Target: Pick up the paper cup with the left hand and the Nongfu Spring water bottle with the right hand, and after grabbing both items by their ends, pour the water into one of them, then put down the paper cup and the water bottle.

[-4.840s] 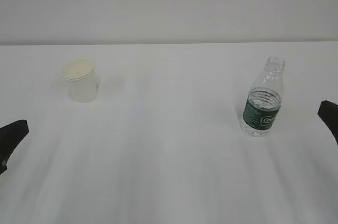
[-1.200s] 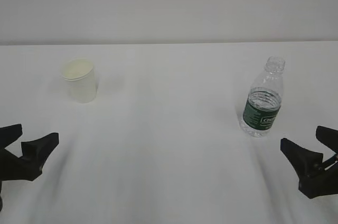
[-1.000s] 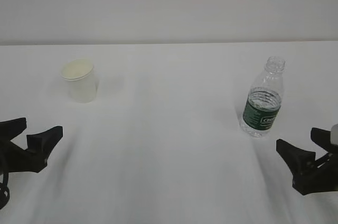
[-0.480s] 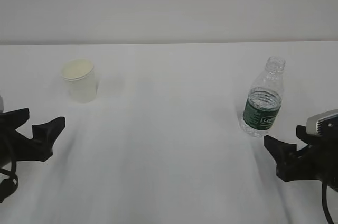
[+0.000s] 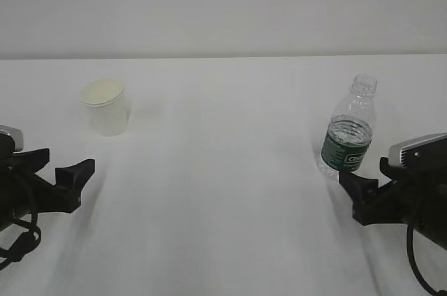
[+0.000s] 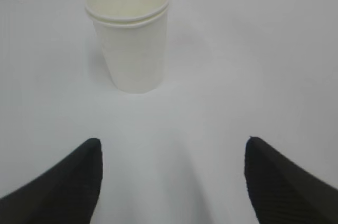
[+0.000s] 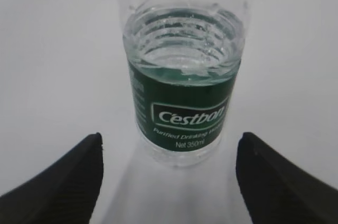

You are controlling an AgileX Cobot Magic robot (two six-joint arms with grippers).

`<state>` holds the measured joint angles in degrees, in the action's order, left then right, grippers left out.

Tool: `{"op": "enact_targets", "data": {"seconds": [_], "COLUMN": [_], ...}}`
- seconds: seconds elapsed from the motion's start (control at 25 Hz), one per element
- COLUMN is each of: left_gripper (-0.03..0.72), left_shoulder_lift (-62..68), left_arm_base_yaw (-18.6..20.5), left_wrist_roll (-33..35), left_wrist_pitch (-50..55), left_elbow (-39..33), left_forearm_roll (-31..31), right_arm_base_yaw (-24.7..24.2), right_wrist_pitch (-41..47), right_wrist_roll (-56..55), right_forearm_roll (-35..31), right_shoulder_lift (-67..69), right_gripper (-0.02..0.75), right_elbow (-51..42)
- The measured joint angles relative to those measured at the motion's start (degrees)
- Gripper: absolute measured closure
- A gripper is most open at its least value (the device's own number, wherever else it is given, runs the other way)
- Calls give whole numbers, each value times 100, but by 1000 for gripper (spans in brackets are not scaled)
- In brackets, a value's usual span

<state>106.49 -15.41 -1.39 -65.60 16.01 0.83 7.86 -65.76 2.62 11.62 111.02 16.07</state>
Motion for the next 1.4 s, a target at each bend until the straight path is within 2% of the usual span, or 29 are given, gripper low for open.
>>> {"op": "enact_targets", "data": {"seconds": [0.76, 1.4], "left_gripper": [95, 97], "left_shoulder_lift": [56, 56], "left_arm_base_yaw": [0, 0], "left_wrist_roll": [82, 139], "left_wrist_pitch": [0, 0], "left_elbow": [119, 119], "left_forearm_roll": [-83, -160], "right_arm_base_yaw": [0, 0], "right_wrist_pitch": [-10, -10], "right_wrist_roll": [-119, -137], "right_forearm_roll": [0, -106], "right_shoulder_lift": [882, 967], "right_gripper": [150, 150], "right_elbow": [942, 1387]}}
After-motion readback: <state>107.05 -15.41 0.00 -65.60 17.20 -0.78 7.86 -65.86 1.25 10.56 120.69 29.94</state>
